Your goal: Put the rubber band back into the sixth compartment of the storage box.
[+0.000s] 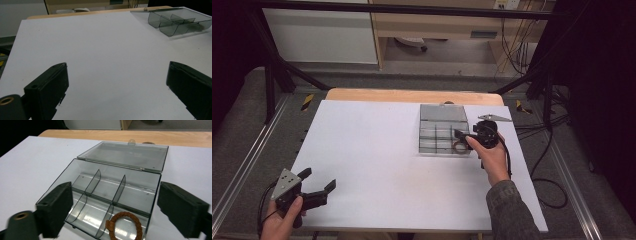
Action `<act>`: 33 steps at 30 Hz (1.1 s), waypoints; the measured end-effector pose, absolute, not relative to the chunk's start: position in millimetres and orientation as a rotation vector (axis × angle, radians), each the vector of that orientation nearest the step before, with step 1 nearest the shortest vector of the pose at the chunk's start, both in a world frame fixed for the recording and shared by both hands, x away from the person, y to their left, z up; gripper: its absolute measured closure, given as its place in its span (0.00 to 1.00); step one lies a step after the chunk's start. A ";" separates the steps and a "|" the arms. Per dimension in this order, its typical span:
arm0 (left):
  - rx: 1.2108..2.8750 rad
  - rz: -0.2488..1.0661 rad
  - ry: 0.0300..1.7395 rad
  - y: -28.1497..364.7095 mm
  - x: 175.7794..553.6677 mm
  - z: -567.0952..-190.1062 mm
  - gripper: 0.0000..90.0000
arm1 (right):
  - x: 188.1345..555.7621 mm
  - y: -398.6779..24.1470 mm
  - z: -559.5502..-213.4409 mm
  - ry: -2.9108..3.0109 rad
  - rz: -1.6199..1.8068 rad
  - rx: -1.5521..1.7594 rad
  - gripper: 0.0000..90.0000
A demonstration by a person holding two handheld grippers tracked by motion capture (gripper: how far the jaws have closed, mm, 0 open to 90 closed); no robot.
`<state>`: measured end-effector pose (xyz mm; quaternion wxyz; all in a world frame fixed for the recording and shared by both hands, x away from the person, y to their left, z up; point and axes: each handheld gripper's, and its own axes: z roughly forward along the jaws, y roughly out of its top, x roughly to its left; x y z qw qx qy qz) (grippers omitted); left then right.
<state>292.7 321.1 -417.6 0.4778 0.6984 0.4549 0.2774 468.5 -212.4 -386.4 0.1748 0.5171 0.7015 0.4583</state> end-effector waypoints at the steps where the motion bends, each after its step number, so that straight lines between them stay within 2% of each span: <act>1: 1.706 0.677 1.111 320.9 292.4 -417.6 0.05 | 467.5 -213.1 -385.2 1.980 1.301 1.460 0.11; 6: 1.709 0.677 1.106 320.1 292.5 -417.5 0.05 | 459.1 -214.6 -375.5 1.953 1.339 1.438 0.06; 17: 1.705 0.679 1.114 320.4 291.8 -417.8 0.05 | 443.7 -215.4 -353.0 1.853 1.368 1.325 0.08; 25: 1.710 0.676 1.107 320.5 291.4 -417.7 0.05 | 432.2 -225.0 -347.9 1.843 1.383 1.301 0.03; 33: 1.711 0.678 1.107 320.0 291.5 -417.8 0.05 | 416.8 -237.5 -342.2 1.826 1.404 1.262 0.04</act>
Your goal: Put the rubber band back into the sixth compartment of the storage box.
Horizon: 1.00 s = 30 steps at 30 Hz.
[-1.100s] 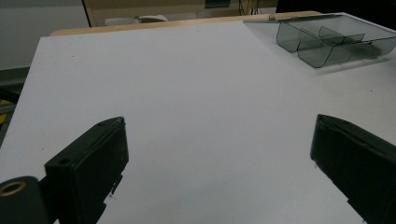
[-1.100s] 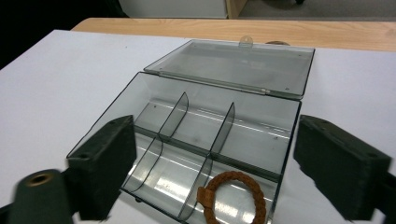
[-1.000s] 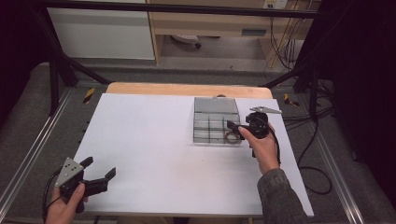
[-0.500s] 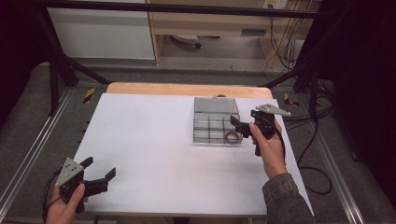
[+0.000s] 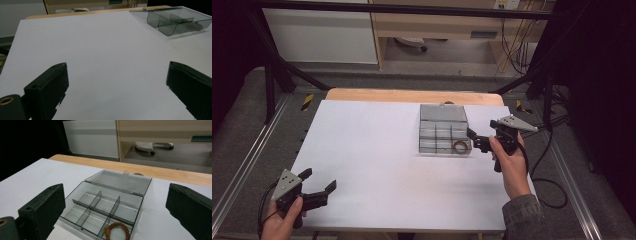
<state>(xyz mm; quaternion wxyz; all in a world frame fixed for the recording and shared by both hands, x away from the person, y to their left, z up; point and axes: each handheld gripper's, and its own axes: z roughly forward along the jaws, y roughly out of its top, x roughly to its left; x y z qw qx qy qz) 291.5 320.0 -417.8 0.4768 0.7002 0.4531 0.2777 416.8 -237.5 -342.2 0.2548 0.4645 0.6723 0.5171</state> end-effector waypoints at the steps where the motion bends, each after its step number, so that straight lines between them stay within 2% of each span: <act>1: 1.710 0.677 1.108 319.9 291.5 -417.9 0.05 | 414.2 -239.1 -341.6 1.822 1.403 1.256 0.04; 14: 1.712 0.678 1.107 319.5 291.2 -417.8 0.05 | 381.2 -258.3 -345.8 1.836 1.383 1.192 0.07; 30: 1.711 0.678 1.103 319.1 290.8 -417.6 0.05 | 354.5 -267.9 -380.2 1.856 1.341 1.202 0.07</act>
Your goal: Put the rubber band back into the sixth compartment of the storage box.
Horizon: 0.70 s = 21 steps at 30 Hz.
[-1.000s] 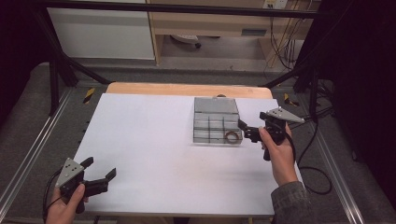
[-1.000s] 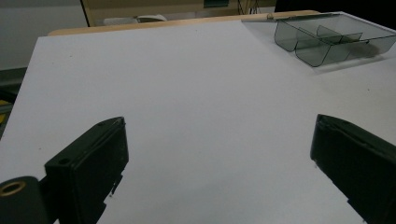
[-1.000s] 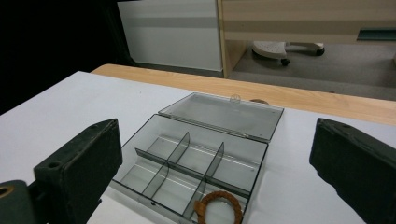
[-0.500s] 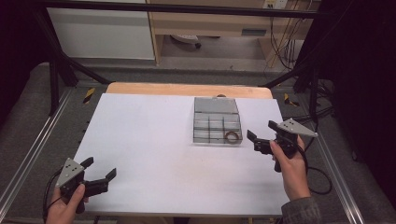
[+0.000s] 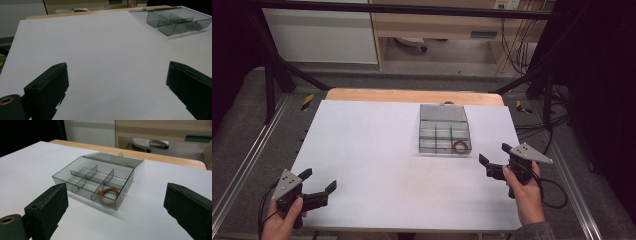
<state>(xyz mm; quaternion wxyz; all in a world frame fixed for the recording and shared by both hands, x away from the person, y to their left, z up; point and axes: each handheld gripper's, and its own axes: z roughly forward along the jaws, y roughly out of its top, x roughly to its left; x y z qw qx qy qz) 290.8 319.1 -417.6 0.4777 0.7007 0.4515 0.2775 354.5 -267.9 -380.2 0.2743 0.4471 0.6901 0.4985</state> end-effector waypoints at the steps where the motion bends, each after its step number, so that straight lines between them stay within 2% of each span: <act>1: 1.711 0.678 1.103 319.1 290.8 -417.6 0.05 | 352.9 -267.5 -382.9 1.855 1.340 1.205 0.06; 21: 1.710 0.677 1.103 319.4 290.3 -417.5 0.05 | 335.9 -264.7 -424.4 1.906 1.318 1.242 0.04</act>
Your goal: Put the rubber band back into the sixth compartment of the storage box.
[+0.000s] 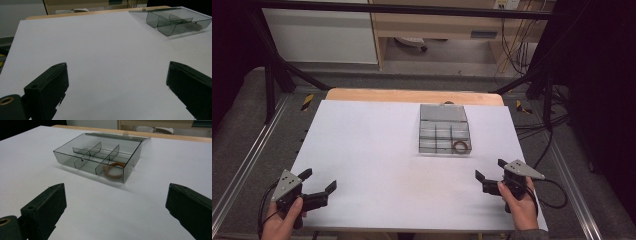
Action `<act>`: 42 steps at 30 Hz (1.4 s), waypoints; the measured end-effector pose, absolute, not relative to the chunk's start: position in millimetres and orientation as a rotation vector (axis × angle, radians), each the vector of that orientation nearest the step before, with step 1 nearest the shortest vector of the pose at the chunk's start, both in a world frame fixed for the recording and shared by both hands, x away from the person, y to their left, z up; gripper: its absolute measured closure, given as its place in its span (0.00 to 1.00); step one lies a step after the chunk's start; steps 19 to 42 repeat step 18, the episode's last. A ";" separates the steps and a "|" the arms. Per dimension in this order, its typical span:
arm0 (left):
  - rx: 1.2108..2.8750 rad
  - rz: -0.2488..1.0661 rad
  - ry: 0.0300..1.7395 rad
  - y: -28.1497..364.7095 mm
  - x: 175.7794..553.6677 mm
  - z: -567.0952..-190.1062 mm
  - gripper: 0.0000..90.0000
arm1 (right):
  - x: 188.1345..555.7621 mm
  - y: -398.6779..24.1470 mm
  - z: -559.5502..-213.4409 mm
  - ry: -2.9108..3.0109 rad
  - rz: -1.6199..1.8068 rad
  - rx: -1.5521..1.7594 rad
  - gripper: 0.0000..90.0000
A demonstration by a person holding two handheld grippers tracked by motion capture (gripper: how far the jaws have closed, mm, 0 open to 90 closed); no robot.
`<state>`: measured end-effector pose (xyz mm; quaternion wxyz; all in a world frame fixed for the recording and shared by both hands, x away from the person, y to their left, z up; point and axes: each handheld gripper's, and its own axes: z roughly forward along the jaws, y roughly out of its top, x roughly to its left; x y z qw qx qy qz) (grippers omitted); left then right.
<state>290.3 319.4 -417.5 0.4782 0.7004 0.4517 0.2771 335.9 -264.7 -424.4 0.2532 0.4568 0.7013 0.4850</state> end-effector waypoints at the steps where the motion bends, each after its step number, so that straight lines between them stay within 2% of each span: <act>1: 1.712 0.677 1.102 319.5 290.4 -417.5 0.05 | 336.1 -263.4 -425.8 1.911 1.316 1.245 0.04; 16: 1.724 0.683 1.093 317.7 290.6 -417.3 0.05 | 346.3 -226.3 -450.2 2.090 1.232 1.195 0.04; 42: 1.723 0.683 1.094 317.8 290.7 -417.5 0.05 | 347.6 -225.8 -452.0 2.101 1.209 1.201 0.04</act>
